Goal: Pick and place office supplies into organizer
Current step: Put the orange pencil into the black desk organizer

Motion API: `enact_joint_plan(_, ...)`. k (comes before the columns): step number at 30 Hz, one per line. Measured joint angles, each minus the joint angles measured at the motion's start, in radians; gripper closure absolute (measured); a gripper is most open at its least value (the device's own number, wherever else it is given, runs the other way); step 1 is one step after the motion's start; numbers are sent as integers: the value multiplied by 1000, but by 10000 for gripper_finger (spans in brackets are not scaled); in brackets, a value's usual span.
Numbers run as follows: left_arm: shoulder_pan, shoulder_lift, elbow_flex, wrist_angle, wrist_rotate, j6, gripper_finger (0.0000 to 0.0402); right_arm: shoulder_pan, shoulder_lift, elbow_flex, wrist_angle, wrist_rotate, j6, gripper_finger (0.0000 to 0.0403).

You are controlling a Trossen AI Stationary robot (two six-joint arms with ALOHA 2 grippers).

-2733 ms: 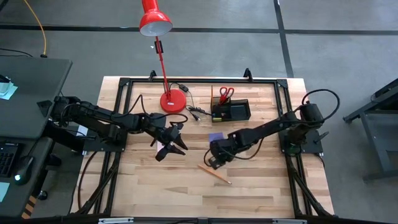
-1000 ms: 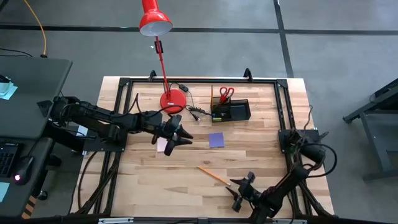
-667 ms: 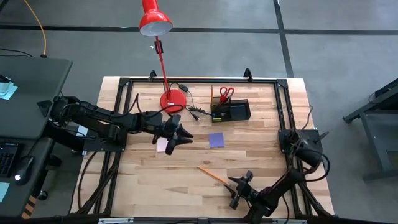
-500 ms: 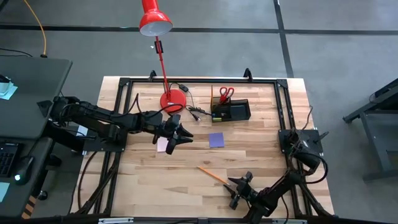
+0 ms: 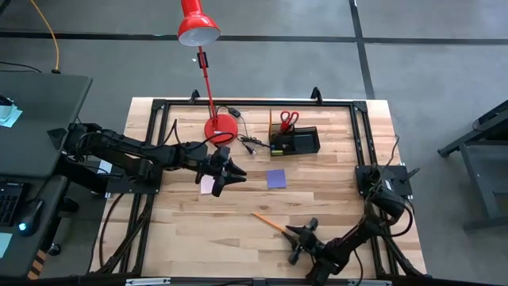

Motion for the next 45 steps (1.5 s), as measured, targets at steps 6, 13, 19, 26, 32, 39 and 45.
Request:
enact_joint_plan(6,0,0,0,3,-15,-22,291,-1,-8,-2,19,-62,0,384)
enact_joint_plan(13,-1,0,0,14,-26,-28,291,14,-35,-3,10,-109,48,396)
enact_joint_plan(19,-1,0,0,11,-26,-8,291,-12,-165,-4,-98,-258,67,398)
enact_joint_plan(26,-1,0,0,4,15,84,291,-59,-232,-6,-122,-340,-97,400)
enact_joint_plan(32,-1,0,0,4,100,149,291,-75,-285,-5,-147,-362,-191,400)
enact_joint_plan(39,-21,0,6,-84,190,269,291,-105,-344,-5,-185,-399,-302,400)
enact_joint_plan(45,-57,45,156,-388,133,476,291,-142,-391,-5,-188,-464,-406,401)
